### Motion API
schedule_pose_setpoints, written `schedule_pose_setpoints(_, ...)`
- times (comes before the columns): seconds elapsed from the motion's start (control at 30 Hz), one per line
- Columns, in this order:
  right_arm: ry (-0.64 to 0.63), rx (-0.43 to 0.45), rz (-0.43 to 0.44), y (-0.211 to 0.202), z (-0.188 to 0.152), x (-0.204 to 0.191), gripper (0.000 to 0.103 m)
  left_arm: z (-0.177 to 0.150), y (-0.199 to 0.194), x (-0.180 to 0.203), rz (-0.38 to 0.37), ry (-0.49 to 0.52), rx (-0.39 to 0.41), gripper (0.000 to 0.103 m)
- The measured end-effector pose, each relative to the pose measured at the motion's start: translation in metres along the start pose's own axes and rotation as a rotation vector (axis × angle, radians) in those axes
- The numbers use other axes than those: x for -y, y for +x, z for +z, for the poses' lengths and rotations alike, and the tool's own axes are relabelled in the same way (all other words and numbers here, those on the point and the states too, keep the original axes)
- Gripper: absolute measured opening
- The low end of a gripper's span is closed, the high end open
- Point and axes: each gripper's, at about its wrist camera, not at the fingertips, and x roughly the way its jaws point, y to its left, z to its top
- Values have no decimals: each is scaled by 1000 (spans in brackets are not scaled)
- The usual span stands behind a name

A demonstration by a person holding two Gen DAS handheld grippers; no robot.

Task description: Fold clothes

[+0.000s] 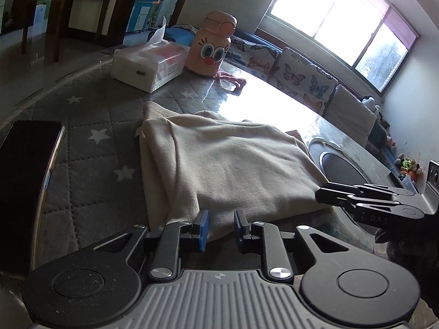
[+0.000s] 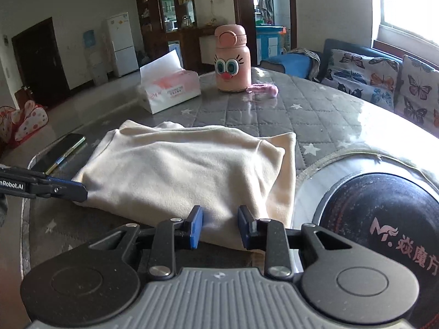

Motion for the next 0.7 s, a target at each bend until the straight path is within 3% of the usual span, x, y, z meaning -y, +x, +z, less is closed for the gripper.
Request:
schedule_pose_setpoints(0.37,-36,39,-14,-2,1,-15,39,-1,-6,2,13,-9,17,23)
schedule_pose_setpoints(0.5,-61,26,-15,5,1,-23,47,-4,-4,1,21,-22,7,23)
schedule_pose_setpoints(0.7,-88,42,-19,0,-3,-32,60,-5,-9,9,19,-12,16,45)
